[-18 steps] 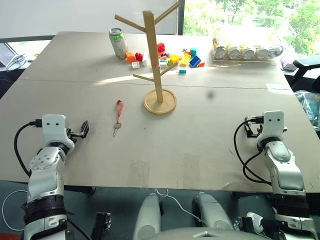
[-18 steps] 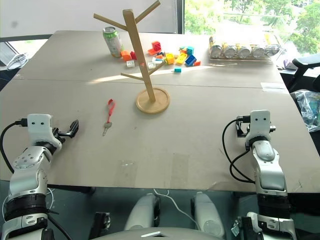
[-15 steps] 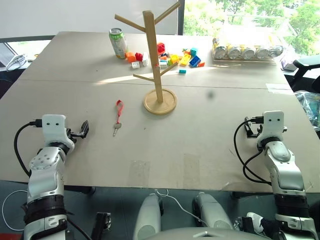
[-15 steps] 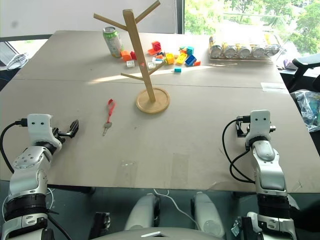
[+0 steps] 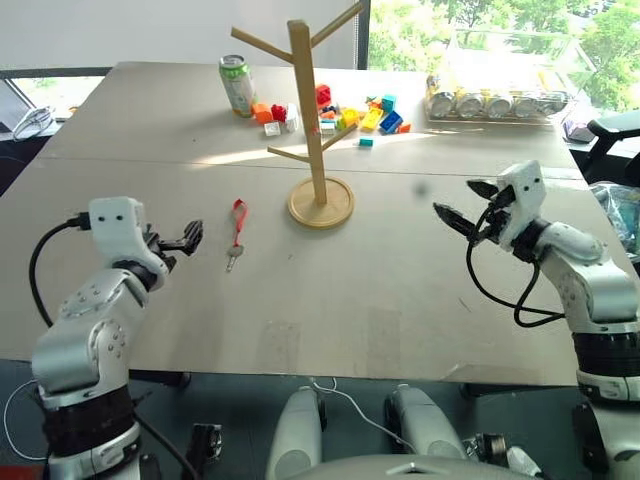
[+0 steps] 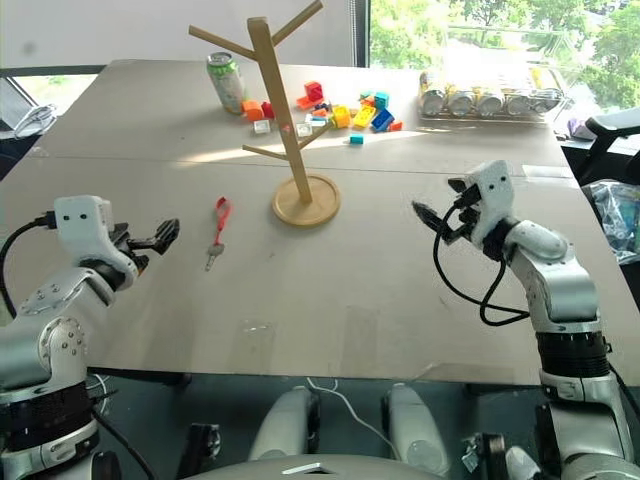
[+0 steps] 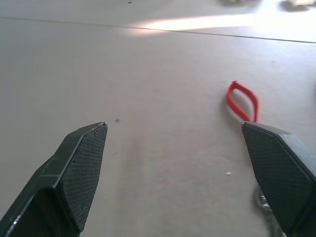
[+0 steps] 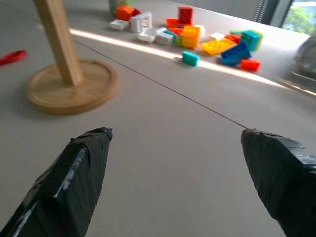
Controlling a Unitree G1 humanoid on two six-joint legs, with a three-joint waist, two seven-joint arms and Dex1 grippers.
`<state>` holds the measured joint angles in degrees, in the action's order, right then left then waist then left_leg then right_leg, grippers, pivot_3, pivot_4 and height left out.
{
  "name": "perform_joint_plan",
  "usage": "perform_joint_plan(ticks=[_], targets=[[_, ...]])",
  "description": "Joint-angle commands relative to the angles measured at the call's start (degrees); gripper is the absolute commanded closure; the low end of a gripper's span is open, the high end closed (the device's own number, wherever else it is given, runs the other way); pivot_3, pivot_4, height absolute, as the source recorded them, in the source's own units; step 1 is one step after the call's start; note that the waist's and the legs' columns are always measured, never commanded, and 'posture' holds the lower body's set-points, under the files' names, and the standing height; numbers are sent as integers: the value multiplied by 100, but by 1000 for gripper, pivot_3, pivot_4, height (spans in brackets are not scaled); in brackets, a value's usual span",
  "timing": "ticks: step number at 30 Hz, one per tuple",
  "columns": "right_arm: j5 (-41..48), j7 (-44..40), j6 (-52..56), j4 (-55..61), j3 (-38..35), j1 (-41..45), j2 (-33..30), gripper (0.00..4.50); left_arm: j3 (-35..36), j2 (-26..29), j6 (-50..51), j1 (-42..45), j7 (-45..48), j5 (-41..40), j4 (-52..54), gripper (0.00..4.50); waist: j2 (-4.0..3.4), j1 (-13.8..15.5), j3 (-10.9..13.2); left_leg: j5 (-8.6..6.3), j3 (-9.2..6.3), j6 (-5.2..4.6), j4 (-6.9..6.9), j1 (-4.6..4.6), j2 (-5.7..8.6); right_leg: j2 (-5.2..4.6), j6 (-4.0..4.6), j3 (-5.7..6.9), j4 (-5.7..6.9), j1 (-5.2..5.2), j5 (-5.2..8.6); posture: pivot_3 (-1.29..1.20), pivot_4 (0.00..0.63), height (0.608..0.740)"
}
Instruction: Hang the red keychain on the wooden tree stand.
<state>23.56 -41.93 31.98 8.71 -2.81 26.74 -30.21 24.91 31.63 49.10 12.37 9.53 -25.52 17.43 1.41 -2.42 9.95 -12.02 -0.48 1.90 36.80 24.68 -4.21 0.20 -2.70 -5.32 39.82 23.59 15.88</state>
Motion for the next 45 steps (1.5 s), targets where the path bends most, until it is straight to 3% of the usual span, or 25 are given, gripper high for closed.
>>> perform_joint_plan(ticks=[1, 11, 23, 26, 33, 34, 45], targets=[[670, -661, 522, 706, 166, 245, -230, 24, -236, -69, 0, 342, -101, 147, -159, 0, 1, 6, 0, 0, -1, 0, 0, 3, 0, 0, 0, 2, -1, 0, 0, 0, 150, 732], [1451, -855, 1342, 1333, 188, 763, -465, 24, -933, -434, -148, 1012, 66, 454, -1328, 0, 1, 11, 0, 0, -3, 0, 3, 4, 0, 0, 0, 4, -1, 0, 0, 0, 150, 732], [1667, -698, 1594, 1542, 168, 787, -549, 24, -1210, -552, -118, 1144, 98, 756, -1608, 0, 2, 18, 0, 0, -4, 0, 5, 5, 1, -1, 0, 5, 0, 0, 0, 0, 150, 732], [1742, -677, 1638, 1572, 165, 794, -555, 0, -1210, -510, -88, 1170, 131, 808, -1681, 868, 1, 18, 0, 0, -4, 0, 6, 4, 1, -1, 0, 5, 1, 0, 0, 0, 150, 732], [1934, -602, 1726, 1603, 145, 825, -528, 0, -1155, -508, 150, 1203, 164, 797, -1675, 4239, 2, 41, 0, 0, -4, 0, 6, 7, 3, -4, 0, 5, -1, -1, 0, 0, 150, 732], [1940, -596, 1723, 1599, 148, 830, -530, 0, -1153, -505, 179, 1189, 168, 800, -1650, 4437, 2, 40, 0, 0, -4, 0, 6, 6, 3, -4, 0, 6, -1, -1, 0, 0, 150, 732], [1889, -483, 1634, 1558, 140, 764, -510, 0, -973, -424, 273, 1115, 215, 767, -1339, 4437, 1, 24, 0, 0, -4, 0, 6, 6, 3, -4, 0, 5, -1, 0, 0, 0, 150, 732]])
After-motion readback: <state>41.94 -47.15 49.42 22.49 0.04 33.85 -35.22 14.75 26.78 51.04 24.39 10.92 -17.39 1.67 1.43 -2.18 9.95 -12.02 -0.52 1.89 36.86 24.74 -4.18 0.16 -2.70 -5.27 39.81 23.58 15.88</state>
